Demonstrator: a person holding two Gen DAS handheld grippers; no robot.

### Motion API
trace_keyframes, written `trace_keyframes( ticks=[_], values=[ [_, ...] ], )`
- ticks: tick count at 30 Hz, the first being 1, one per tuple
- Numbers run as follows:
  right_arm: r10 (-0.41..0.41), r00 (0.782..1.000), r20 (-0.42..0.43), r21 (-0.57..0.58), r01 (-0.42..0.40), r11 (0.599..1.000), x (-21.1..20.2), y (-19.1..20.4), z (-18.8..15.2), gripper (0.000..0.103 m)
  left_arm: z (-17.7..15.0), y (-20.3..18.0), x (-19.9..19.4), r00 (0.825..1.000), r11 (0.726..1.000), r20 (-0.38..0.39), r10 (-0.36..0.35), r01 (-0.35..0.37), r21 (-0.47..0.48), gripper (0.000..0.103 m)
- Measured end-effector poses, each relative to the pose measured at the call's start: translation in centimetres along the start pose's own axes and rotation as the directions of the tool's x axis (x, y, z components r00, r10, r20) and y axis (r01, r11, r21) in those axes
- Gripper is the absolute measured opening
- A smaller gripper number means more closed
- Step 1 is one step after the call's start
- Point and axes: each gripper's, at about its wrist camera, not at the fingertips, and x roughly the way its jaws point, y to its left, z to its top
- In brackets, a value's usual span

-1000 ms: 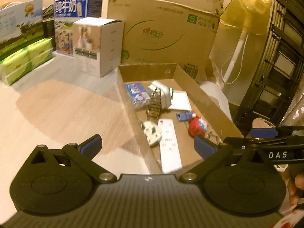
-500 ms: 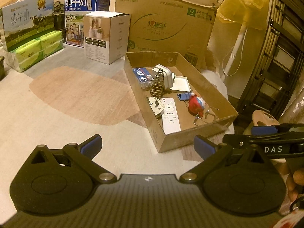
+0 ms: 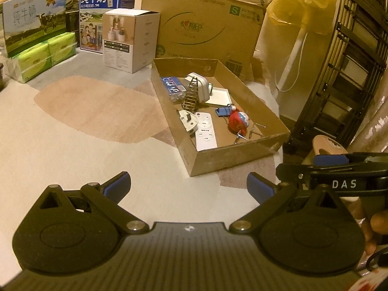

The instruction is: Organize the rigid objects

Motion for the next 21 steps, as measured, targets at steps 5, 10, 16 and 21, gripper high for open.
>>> trace_keyframes(
  ticks=[5,10,16,21],
  values=[
    [0.002,1.000,-0.002,0.003,-0.002,1.000,-0.2,-0.1,-0.2,0.091,-0.3,0.1,-0.2,1.000,1.000,0.009,0.021,-0.021,-0.011,0.101],
    [-0.003,1.000,-0.002,-0.004,0.003,1.000,-0.2,0.0,-0.4,0.091,-0.6,0.2,-0.2,0.999,0.999,0.013,0.044,-0.044,-0.013,0.101],
    [0.000,1.000,-0.009,-0.005,0.000,1.000,-0.3,0.1,-1.1,0.091,-1.3,0.6,-0.1,0.997,0.997,-0.007,0.071,-0.071,-0.019,0.101],
    [-0.002,1.000,-0.019,0.001,0.002,1.000,-0.2,0.1,-1.5,0.091,-1.8,1.0,0.0,0.996,0.996,-0.027,0.082,-0.083,-0.041,0.100]
  ],
)
